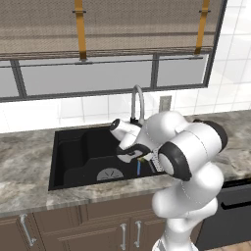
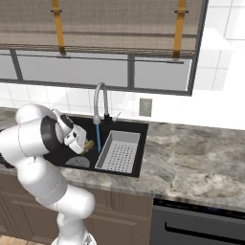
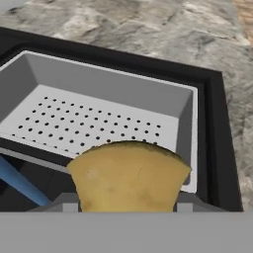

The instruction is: Soak the sponge with water for a few seconds and then drop it inside the sink.

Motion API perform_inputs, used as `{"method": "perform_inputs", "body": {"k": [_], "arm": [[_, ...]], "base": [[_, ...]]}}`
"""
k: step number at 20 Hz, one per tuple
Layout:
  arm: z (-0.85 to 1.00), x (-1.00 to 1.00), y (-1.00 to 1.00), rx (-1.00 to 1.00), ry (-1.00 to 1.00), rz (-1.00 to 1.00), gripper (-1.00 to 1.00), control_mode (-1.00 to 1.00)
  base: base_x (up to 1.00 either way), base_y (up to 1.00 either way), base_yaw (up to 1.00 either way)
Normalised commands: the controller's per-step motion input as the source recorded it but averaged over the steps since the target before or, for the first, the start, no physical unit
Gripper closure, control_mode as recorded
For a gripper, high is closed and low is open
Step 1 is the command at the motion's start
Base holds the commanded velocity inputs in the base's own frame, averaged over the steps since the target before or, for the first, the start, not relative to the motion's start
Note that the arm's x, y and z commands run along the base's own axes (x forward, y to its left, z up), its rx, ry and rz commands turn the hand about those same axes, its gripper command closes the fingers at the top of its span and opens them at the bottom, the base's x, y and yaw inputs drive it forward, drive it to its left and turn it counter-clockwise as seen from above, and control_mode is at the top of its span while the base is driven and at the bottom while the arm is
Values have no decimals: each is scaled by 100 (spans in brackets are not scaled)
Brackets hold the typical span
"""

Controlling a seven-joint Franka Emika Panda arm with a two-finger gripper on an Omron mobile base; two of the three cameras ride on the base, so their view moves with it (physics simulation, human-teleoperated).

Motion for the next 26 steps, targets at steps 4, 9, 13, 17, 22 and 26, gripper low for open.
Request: {"method": "perform_inputs", "body": {"k": [4,9,13,17,22,26], "arm": [[-15,12,0,0,0,0,100,-100],[-13,18,0,-1,0,0,100,-100],[-12,20,0,-1,1,0,100,-100],[-8,15,0,-1,1,0,100,-100],[-9,14,0,0,1,0,100,-100],[-8,9,0,0,1,0,100,-100]], "base": [[0,0,0],[0,0,0],[0,0,0],[0,0,0],[0,0,0],[0,0,0]]}}
